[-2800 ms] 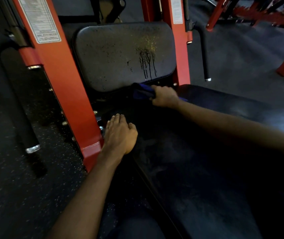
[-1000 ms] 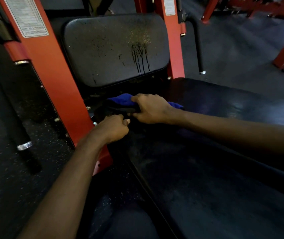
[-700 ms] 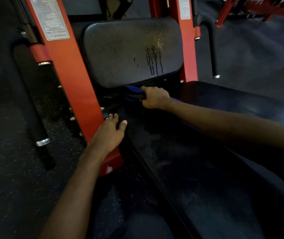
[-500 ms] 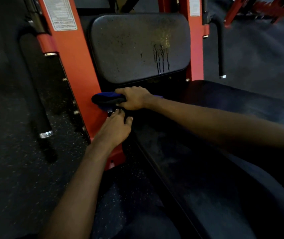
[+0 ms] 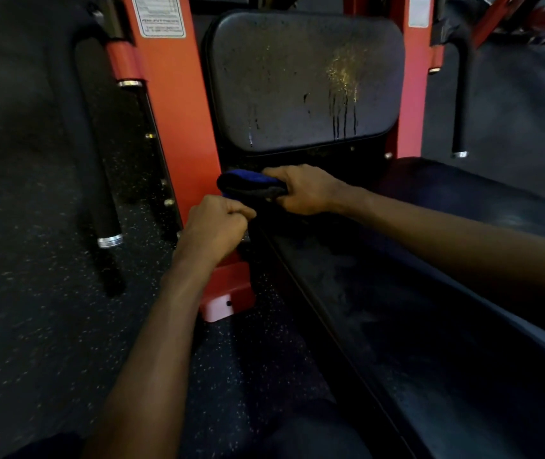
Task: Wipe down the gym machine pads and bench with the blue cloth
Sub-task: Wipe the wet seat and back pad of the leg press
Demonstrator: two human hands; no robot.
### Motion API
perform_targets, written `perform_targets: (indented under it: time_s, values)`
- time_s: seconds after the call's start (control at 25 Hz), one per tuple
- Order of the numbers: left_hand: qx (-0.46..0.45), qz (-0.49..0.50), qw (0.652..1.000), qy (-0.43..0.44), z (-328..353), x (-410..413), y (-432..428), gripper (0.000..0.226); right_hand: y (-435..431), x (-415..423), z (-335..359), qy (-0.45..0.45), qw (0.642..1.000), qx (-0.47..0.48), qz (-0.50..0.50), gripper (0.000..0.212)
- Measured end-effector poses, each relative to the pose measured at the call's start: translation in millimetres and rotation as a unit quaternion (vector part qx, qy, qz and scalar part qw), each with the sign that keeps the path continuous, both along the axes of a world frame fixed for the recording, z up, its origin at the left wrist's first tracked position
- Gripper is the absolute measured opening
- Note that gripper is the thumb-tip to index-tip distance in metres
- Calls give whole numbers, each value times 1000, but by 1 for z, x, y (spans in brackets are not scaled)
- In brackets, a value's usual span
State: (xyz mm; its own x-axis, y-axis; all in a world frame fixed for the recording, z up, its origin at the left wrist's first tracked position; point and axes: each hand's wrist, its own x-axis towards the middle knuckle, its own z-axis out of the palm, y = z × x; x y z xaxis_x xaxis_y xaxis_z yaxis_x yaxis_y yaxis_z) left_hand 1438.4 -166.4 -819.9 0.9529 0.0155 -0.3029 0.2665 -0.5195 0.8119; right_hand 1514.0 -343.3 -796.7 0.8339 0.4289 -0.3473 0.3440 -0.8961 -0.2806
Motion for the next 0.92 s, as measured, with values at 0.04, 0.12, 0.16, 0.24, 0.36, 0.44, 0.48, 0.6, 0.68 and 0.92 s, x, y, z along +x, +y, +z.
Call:
perform_targets:
  time_s: [0.04, 0.12, 0.16, 0.24, 0.36, 0.44, 0.48, 0.6, 0.68, 0.92]
  values:
    - [-12, 36, 999, -16, 2, -1, -1, 42, 3, 0, 2, -1, 1000, -9, 6, 38]
    - [-19, 102, 993, -50, 6, -4, -7, 35, -2, -10, 14, 5, 999, -22, 28, 51]
    - [-8, 126, 990, -65, 9, -5, -10, 30, -7, -21, 21, 7, 999, -16, 39, 54]
    - [29, 155, 984, -78, 14, -8, -15, 27, -13, -43, 30, -2, 998, 1, 66, 53]
    - [41, 157, 983, -90, 16, -6, -13, 26, -15, -55, 35, -10, 996, 4, 85, 50]
    - [-11, 120, 989, -83, 8, 0, -10, 21, -12, -54, 40, -2, 995, -14, 97, 46]
    - [-64, 91, 991, -70, 4, 2, -9, 21, -11, -57, 45, -1, 993, -25, 111, 45]
    - [-196, -14, 980, 31, -7, 7, -7, 24, -17, -88, 63, 16, 989, -27, 145, 53]
    - [-195, -37, 977, 74, -13, 13, -6, 21, -23, -114, 69, 16, 988, -7, 156, 60]
    - [-135, -32, 989, 55, -8, 9, -9, 16, -19, -80, 39, -17, 996, 61, 64, 40]
